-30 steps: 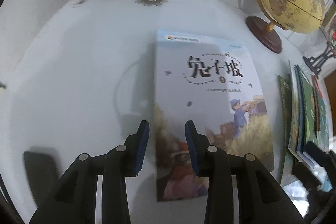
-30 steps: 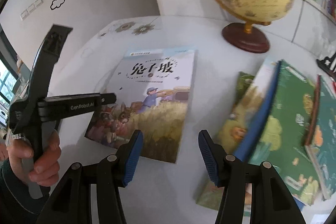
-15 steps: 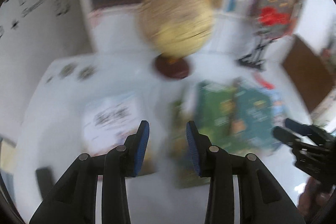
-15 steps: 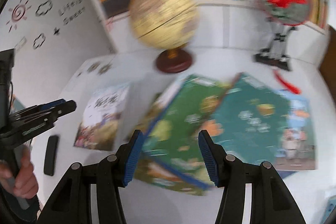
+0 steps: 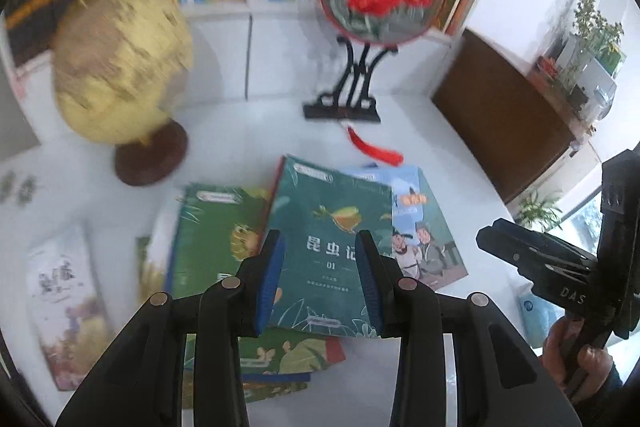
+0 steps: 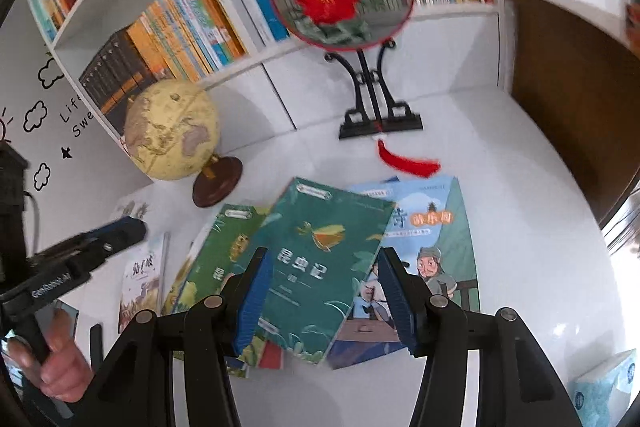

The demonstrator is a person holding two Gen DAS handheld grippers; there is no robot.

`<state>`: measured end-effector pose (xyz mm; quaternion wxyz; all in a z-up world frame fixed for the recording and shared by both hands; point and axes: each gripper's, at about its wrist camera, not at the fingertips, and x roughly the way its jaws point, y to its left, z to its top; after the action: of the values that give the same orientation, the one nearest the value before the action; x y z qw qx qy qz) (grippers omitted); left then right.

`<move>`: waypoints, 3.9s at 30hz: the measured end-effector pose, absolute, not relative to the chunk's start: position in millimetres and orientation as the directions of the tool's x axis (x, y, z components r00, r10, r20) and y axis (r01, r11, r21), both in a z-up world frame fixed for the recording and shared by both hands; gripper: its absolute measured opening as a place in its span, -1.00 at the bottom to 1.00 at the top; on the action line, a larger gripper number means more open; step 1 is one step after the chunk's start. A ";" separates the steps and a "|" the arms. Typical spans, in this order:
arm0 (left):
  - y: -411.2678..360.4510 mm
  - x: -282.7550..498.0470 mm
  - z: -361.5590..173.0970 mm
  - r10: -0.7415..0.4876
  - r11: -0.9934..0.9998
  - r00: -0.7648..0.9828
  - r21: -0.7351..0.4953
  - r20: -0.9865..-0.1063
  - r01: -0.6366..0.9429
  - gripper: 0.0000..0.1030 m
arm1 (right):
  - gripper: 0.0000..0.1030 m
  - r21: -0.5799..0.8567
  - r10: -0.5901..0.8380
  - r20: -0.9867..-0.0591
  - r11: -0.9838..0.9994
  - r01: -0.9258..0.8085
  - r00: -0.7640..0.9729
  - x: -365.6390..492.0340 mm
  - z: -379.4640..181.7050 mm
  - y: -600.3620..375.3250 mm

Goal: Organize books

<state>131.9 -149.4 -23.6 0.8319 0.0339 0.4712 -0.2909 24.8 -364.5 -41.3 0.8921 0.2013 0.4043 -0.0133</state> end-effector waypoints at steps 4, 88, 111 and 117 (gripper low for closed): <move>-159.8 146.3 -48.9 -0.441 0.810 0.336 -0.207 -0.832 0.549 -0.34 | 0.04 0.398 0.184 -0.743 0.895 0.203 0.644 34.3 -69.1 -373.1; -135.5 130.2 -153.1 -0.567 0.739 -0.007 -0.513 -0.824 0.437 -0.23 | 0.08 0.251 0.086 -0.859 0.930 0.268 0.505 80.0 -183.8 -359.3; -179.0 88.8 -154.2 -0.334 0.846 0.125 -0.239 -0.934 0.477 -0.20 | 0.09 0.333 0.202 -0.860 0.917 0.217 0.468 48.4 -182.8 -361.8; -149.0 95.0 -150.5 -0.546 0.798 0.047 -0.502 -0.836 0.333 -0.20 | 0.09 0.454 0.285 -0.783 0.869 0.194 0.554 34.0 -156.8 -373.0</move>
<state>95.0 -149.0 -150.5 0.7185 -0.0861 0.6187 -0.3059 34.0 -373.0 -156.8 0.8439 0.2542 0.4717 0.0268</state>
